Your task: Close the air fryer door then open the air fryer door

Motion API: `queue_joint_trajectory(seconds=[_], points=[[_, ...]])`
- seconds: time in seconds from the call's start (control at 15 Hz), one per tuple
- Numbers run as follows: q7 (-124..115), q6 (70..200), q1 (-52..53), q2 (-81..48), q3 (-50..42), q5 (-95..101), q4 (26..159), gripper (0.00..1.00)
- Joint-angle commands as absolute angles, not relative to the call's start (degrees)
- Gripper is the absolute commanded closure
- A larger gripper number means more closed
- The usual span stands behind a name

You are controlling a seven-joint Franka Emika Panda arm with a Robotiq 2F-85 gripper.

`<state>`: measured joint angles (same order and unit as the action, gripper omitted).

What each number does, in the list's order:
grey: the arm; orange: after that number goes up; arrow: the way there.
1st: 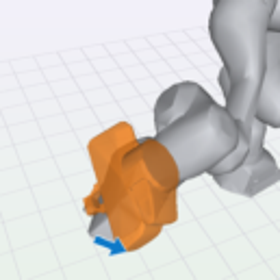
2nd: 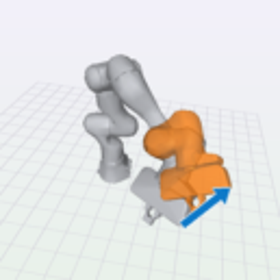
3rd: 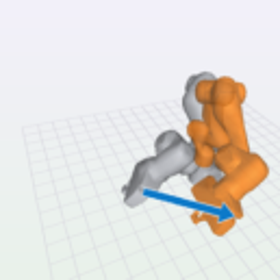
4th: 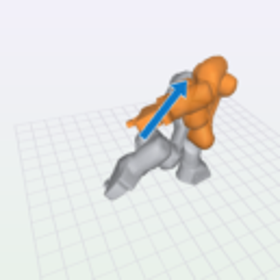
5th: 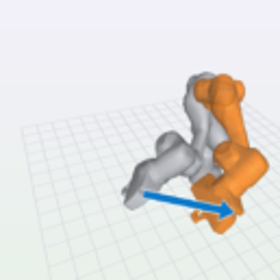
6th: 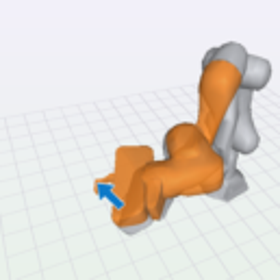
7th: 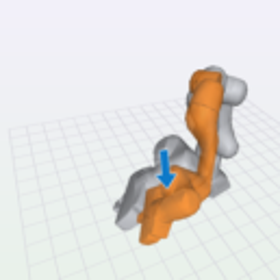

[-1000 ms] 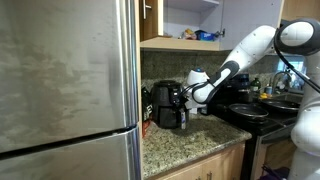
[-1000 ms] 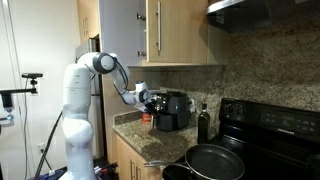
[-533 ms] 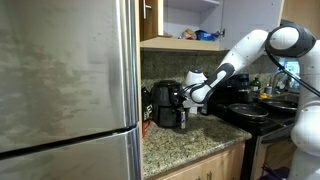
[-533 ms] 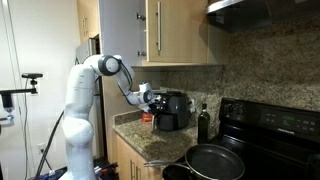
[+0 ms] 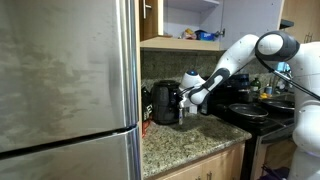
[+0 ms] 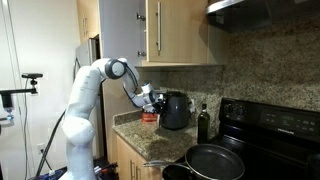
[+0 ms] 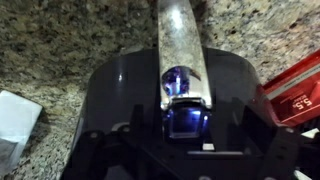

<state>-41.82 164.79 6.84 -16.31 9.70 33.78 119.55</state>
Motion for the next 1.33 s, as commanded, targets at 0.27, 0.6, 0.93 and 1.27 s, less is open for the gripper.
queue_joint_trajectory(seconds=[0.27, 0.6, 0.93, 1.27], points=[[-52.34, 168.44, 11.31, -18.29, 4.56, 45.55, 116.93, 0.00], [-42.30, 155.73, 8.75, -8.58, 11.25, 33.46, 127.08, 0.00], [-39.95, 152.87, 11.44, -5.07, 9.84, 29.98, 128.44, 0.00], [-39.53, 152.15, 11.75, -1.17, 9.51, 29.50, 131.59, 0.00]])
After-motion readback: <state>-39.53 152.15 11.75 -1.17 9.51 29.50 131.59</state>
